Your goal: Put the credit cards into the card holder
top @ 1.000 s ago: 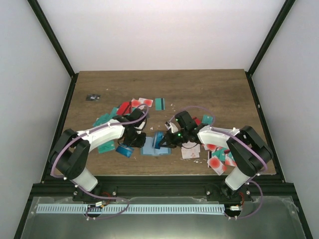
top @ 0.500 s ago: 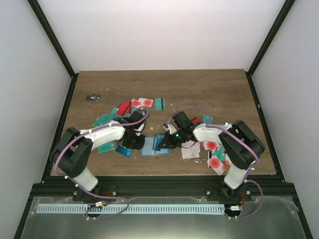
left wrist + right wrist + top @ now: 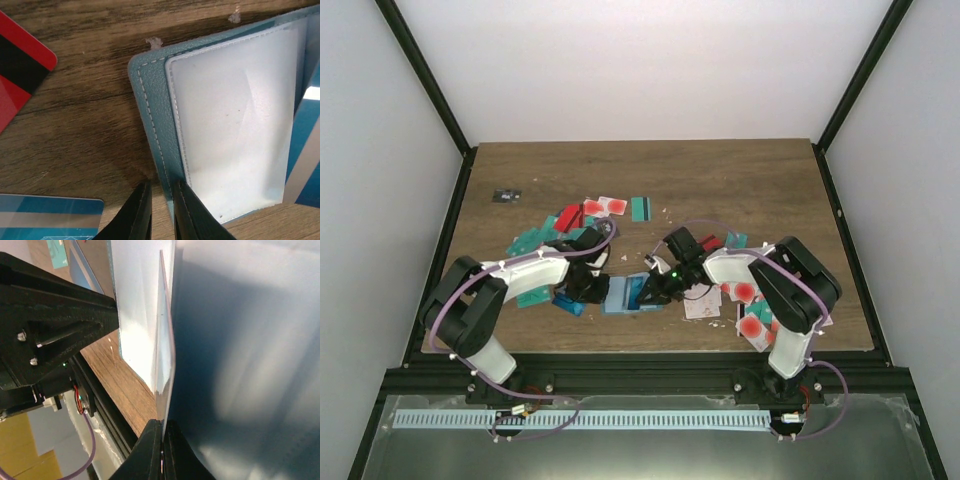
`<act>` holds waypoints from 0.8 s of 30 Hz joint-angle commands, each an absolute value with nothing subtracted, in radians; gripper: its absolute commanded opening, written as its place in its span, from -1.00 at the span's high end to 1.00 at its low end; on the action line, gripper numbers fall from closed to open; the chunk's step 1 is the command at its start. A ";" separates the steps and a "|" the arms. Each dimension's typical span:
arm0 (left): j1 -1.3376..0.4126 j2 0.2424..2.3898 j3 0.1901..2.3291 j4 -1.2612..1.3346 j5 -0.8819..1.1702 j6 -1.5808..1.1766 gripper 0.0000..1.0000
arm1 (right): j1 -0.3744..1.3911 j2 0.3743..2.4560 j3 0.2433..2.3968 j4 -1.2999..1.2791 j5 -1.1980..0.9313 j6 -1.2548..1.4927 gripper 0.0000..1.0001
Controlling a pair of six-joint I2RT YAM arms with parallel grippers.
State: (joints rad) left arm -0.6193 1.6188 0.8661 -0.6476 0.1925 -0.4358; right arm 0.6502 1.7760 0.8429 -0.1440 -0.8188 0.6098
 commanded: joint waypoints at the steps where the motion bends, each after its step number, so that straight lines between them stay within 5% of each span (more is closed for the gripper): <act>1: -0.618 1.631 0.825 -0.604 0.212 -0.443 0.69 | 0.647 1.817 0.870 -0.137 -0.896 0.610 0.99; 24: -0.618 1.605 0.780 -0.565 0.266 -0.464 0.70 | 0.651 1.992 1.058 -0.283 -0.967 0.534 0.99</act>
State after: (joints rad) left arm -0.6147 1.5898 0.8200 -0.5770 0.2344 -0.4500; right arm 0.6502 1.9621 1.0195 -0.2531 -0.9703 0.5423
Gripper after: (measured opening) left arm 0.152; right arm 0.025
